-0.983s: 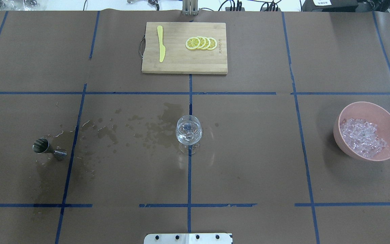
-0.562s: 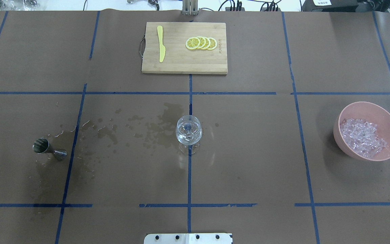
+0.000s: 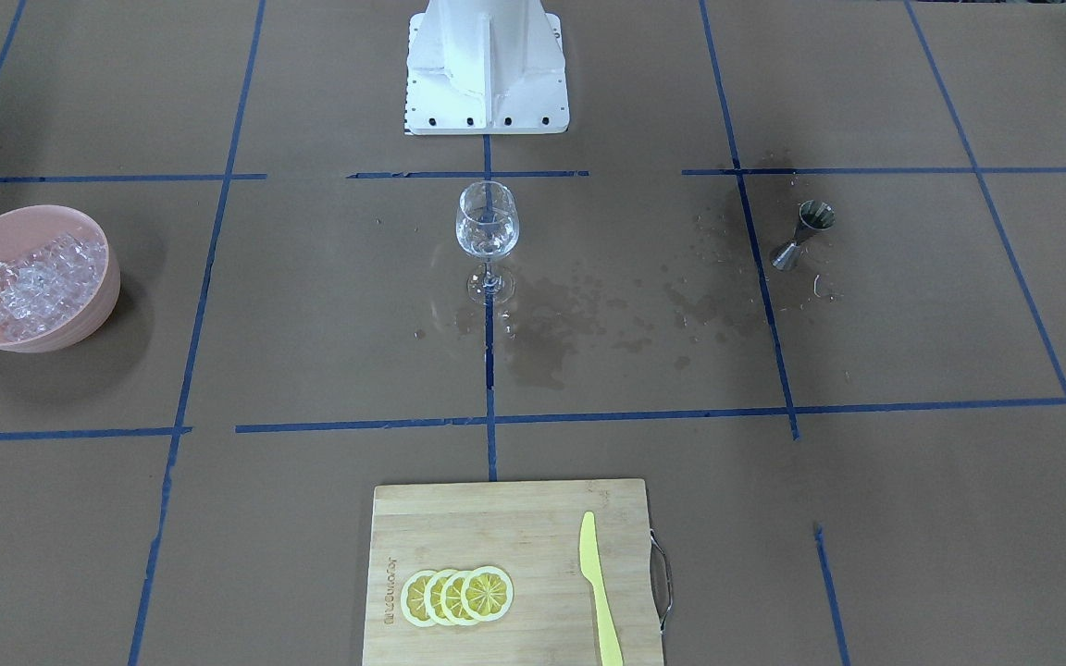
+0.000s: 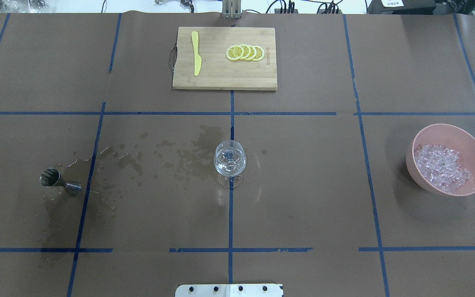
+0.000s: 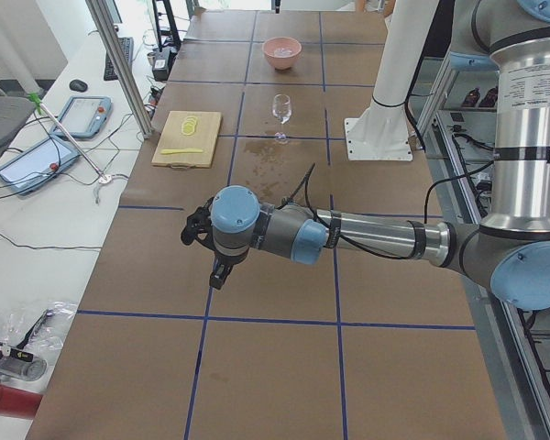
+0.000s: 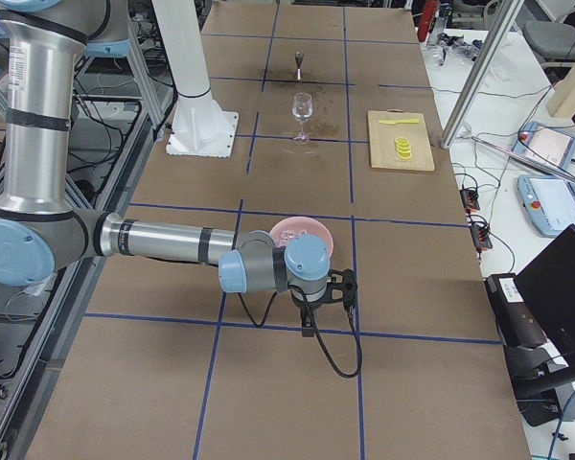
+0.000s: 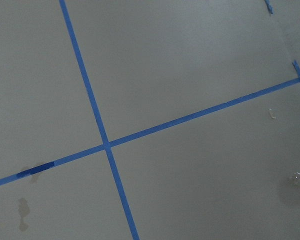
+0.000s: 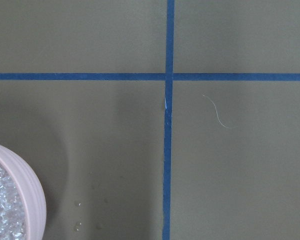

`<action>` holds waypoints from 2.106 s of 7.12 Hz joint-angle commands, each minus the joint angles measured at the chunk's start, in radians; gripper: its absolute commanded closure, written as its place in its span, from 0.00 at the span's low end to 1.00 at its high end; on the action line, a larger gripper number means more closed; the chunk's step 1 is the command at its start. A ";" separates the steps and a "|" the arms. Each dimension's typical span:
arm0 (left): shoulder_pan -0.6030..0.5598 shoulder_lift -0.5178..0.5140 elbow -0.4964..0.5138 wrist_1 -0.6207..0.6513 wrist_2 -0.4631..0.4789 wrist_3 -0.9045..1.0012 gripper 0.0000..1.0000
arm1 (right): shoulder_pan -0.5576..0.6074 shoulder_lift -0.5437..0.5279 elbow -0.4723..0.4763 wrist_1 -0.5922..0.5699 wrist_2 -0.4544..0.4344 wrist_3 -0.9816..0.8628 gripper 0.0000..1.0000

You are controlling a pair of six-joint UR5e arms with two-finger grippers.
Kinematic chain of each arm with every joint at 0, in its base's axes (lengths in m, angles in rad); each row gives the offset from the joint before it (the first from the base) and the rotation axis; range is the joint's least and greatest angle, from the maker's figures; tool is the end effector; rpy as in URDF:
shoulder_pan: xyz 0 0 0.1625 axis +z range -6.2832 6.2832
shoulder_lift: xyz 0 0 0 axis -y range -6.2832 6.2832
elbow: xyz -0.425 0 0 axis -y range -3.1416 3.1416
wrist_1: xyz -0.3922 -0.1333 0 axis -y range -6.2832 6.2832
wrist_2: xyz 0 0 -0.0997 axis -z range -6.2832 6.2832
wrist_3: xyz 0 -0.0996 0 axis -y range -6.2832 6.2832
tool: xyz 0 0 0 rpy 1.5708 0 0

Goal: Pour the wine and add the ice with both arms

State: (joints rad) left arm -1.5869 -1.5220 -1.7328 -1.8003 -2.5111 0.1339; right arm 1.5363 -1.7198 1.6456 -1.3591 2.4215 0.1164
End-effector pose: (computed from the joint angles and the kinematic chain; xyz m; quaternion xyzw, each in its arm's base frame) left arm -0.0606 -0.4817 0.5645 0.1850 0.4337 0.1288 0.8724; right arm 0.0434 -0.4375 0.6633 0.0314 -0.4152 0.0089 0.9091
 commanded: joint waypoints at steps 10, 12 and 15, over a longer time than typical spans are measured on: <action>0.809 0.220 -0.175 -1.131 0.905 -1.031 0.01 | -0.067 0.014 0.010 0.126 0.059 0.057 0.00; 1.082 0.281 -0.169 -1.183 1.299 -1.039 0.01 | -0.068 0.014 0.013 0.127 0.060 0.055 0.00; 1.390 0.335 -0.169 -1.188 1.721 -1.166 0.01 | -0.068 0.014 0.014 0.127 0.060 0.049 0.00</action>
State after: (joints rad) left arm -0.3241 -1.2034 -1.9024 -2.9855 -0.9709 -1.0004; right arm 1.4681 -1.7058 1.6591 -1.2318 2.4819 0.1684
